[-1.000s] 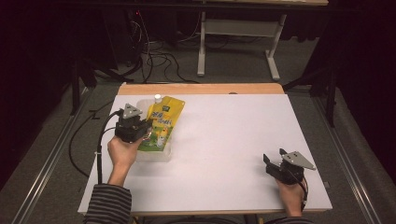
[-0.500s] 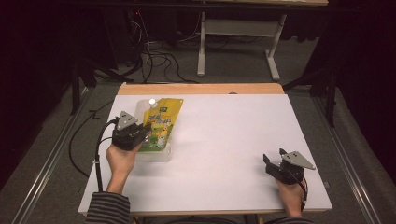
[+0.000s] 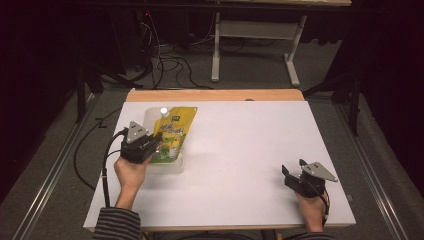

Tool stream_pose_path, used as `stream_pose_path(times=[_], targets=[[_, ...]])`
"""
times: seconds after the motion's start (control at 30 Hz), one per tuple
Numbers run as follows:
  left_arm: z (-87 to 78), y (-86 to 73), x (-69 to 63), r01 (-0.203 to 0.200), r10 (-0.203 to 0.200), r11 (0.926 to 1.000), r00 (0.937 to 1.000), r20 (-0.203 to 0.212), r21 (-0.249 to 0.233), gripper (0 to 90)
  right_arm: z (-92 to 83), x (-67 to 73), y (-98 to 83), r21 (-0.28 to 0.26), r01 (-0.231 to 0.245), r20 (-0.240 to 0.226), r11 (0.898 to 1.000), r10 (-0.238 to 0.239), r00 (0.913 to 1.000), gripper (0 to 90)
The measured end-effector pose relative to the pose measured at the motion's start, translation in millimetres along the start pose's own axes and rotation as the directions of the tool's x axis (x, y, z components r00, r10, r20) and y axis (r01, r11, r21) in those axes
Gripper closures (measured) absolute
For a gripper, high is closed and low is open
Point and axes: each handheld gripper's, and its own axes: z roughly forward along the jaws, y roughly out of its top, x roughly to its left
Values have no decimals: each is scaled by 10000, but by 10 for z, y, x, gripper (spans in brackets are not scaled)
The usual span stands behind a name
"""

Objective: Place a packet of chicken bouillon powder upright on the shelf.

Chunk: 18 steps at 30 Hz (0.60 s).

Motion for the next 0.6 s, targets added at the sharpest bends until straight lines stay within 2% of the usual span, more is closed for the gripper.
stream_pose_path(times=[0.17,0.23,0.27,0.3,0.37,0.43,0.47,0.6], targets=[[21,-29,6,239,-253,9966,9996,-158,-792,851,0,0,-1,-16,-10,-10,10000,10,10000,316],[37,-40,5,293,-305,9965,9994,-153,-777,848,1,2,-1,-9,-11,3,10000,11,10000,316],[64,-70,-9,174,-194,9978,9993,-308,-635,845,-1,1,0,-5,-10,14,10000,10,10000,316],[58,-92,-8,127,-156,9971,9991,-390,-751,844,-1,-1,-1,-20,-25,-10,10000,25,10000,316],[17,-135,-1,284,-302,9970,9992,-242,-723,837,-3,-1,-2,-36,-49,-23,10000,49,10000,316],[0,-154,-1,268,-284,9971,9994,-212,-709,829,-2,1,-2,-22,-58,-25,10000,58,10000,316],[-57,-208,5,230,-237,9983,9996,-129,-534,824,2,1,0,-3,28,-9,10000,-28,10000,316],[-105,-298,15,204,-205,9993,9998,-29,-318,814,3,0,0,-1,46,-11,10000,-46,10000,316]])
